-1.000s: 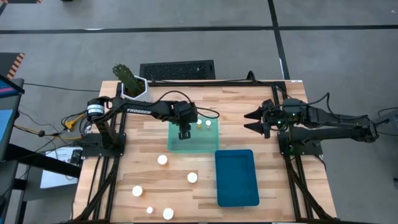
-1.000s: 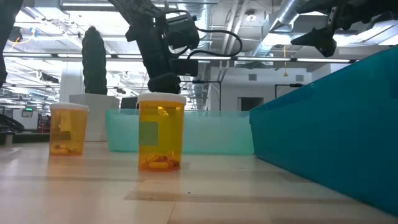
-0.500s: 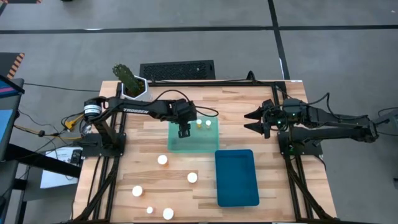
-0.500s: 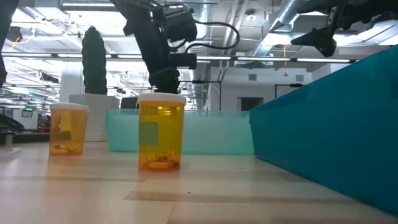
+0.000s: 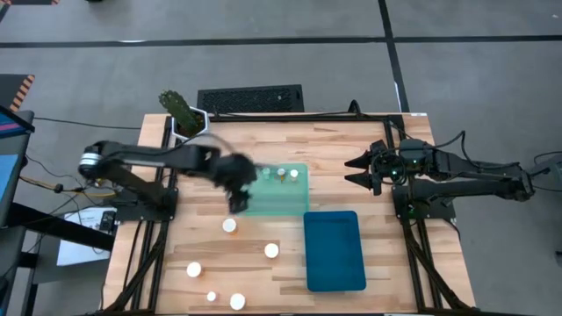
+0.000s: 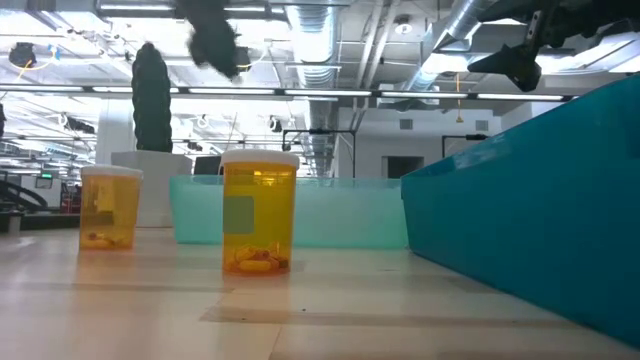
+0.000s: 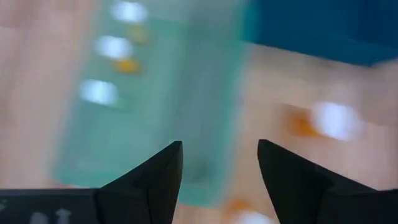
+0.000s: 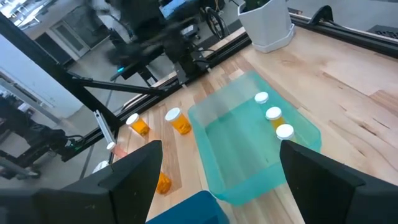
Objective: Pick and place medicine bottles into bin by pill shape (circle, oval)
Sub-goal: Put the pink pill bottle into the light blue bin
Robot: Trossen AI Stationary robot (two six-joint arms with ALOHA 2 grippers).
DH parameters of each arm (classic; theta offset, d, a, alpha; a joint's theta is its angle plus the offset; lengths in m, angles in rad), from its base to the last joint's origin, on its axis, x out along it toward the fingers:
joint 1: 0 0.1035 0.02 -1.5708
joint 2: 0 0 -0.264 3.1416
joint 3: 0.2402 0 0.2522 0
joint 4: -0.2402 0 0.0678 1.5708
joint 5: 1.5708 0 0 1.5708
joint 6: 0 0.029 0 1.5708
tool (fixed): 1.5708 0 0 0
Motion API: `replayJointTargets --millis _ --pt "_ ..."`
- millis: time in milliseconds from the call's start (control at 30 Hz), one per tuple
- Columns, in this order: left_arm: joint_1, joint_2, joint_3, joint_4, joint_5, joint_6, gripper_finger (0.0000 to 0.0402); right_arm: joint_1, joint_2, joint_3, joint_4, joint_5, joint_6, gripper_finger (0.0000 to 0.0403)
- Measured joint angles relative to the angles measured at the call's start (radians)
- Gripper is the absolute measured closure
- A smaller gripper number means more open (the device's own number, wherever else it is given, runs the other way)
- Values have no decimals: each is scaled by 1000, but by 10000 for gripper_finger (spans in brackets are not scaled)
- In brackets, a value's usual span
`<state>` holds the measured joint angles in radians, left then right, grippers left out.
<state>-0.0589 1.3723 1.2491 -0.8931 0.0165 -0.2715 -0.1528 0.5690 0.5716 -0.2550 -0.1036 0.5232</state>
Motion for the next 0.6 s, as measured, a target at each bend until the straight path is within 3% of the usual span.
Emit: replayJointTargets --millis 100,367,600 --pt "-168 -56 0 6 18 -135 201 0 0 0 -1 0 0 69" --pt "-589 -23 0 75 -185 -428 194 0 0 0 -3 0 0 69" --pt "-746 109 0 177 -166 -608 137 0 0 0 -7 0 0 69"
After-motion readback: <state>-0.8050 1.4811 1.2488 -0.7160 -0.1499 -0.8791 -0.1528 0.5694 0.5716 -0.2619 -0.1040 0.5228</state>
